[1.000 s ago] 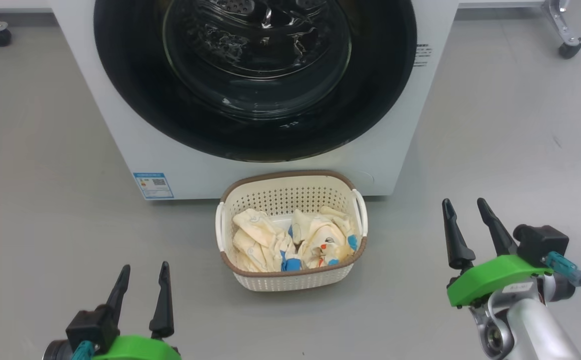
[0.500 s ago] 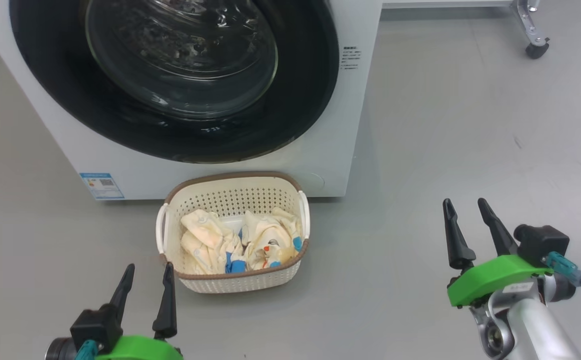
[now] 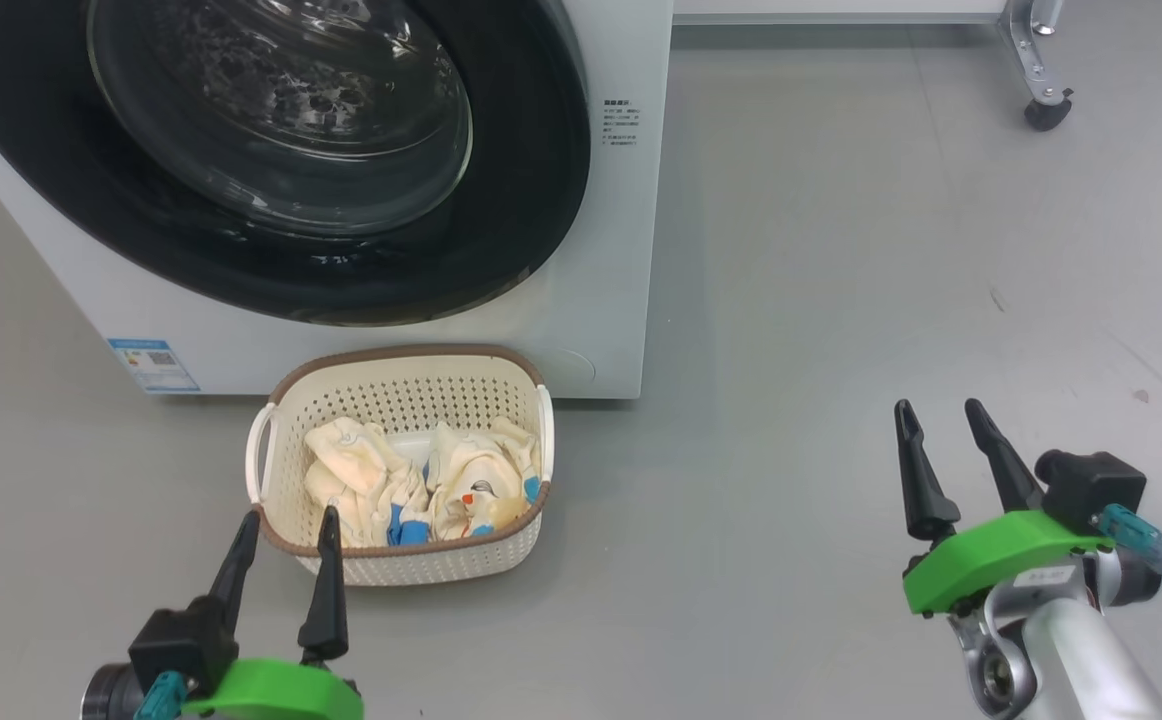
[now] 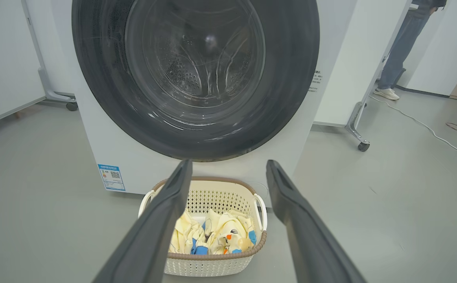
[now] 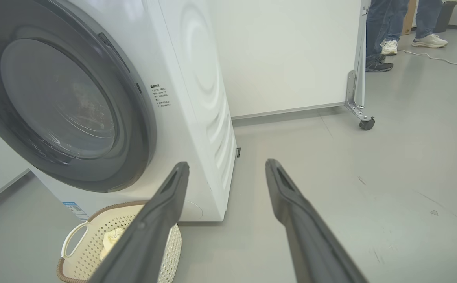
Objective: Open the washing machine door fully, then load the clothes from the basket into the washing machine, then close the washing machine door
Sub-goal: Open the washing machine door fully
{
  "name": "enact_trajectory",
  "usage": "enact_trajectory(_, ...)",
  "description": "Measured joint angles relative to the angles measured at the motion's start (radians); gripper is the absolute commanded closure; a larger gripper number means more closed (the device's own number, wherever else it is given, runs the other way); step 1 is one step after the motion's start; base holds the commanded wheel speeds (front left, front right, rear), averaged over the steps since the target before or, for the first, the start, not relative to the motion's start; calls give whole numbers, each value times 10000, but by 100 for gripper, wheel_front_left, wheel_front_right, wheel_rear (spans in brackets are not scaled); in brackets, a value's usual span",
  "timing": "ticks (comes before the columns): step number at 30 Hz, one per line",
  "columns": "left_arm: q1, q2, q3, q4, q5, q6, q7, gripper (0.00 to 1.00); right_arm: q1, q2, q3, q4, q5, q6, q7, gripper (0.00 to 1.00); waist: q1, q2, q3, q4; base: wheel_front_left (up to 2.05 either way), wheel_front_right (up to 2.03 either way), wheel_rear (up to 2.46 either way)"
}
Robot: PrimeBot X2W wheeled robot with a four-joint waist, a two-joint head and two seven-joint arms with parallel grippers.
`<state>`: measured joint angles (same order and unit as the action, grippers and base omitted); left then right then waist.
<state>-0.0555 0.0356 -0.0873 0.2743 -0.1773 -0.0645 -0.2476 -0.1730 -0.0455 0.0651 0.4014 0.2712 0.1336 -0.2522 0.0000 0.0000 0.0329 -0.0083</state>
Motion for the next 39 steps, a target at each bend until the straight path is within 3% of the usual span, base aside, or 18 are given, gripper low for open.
enact_trajectory(39, 45, 6, -67, 75, -4, -8, 0, 0, 1, 2, 96, 19, 0, 0, 0, 0, 0, 0, -223, -41, 2, 2, -5)
